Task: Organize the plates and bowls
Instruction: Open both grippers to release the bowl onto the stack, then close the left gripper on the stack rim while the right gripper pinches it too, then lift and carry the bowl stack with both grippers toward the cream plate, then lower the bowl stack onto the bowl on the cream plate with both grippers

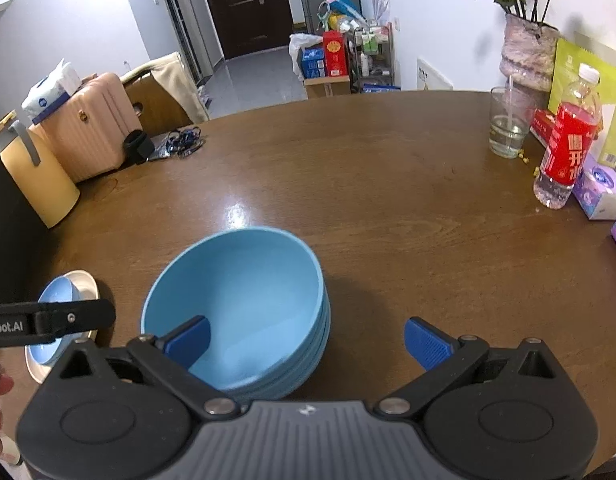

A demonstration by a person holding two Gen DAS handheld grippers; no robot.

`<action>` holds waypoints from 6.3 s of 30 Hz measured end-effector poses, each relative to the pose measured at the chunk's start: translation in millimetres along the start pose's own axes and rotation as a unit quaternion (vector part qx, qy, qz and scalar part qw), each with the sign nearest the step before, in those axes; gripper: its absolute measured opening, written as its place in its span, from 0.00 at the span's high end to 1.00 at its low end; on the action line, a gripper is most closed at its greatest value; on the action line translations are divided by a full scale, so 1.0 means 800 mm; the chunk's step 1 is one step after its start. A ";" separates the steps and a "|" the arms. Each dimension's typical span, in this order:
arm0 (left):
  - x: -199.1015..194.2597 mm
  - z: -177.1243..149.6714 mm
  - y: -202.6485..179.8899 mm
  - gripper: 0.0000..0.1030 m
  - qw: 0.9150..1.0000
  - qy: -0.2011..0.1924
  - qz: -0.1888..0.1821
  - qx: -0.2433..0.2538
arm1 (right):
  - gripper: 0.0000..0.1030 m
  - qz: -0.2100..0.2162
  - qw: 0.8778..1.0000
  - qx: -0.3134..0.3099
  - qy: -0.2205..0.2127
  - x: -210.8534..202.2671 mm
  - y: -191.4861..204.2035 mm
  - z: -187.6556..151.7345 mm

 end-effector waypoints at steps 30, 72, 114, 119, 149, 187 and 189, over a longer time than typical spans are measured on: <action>0.010 -0.018 -0.009 0.00 0.998 0.036 0.030 -0.047 | 0.00 0.026 0.999 -0.002 0.035 0.024 -0.028 0.010; 0.099 -0.014 -0.048 0.35 0.982 0.141 0.041 -0.115 | 0.49 0.108 0.974 -0.074 0.186 0.132 -0.069 0.051; 0.086 -0.019 -0.031 0.64 0.984 0.123 0.004 -0.126 | 0.71 0.158 0.975 -0.022 0.155 0.116 -0.029 0.034; 0.073 -0.015 0.002 0.64 0.984 0.111 0.003 -0.137 | 0.71 0.163 0.975 -0.035 0.147 0.114 0.005 0.035; 0.031 0.006 0.187 0.67 0.984 0.078 0.027 -0.161 | 0.73 0.168 0.973 -0.060 0.143 0.154 0.203 0.029; 0.074 0.030 0.334 0.73 0.974 0.121 0.040 -0.187 | 0.77 0.152 0.974 -0.036 0.162 0.239 0.324 0.029; 0.079 0.028 0.336 0.73 0.974 0.124 0.038 -0.183 | 0.77 0.147 0.975 -0.036 0.163 0.242 0.326 0.028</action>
Point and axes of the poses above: each gripper's, at about its wrist camera, not at the fingertips, and x roughly the way its jaws point, y to its left, z to its top, the point moved 2 cm from there along x, roughly the way its jaws point, and after that the axes turned 13 degrees about z, right-handed, at the moved point
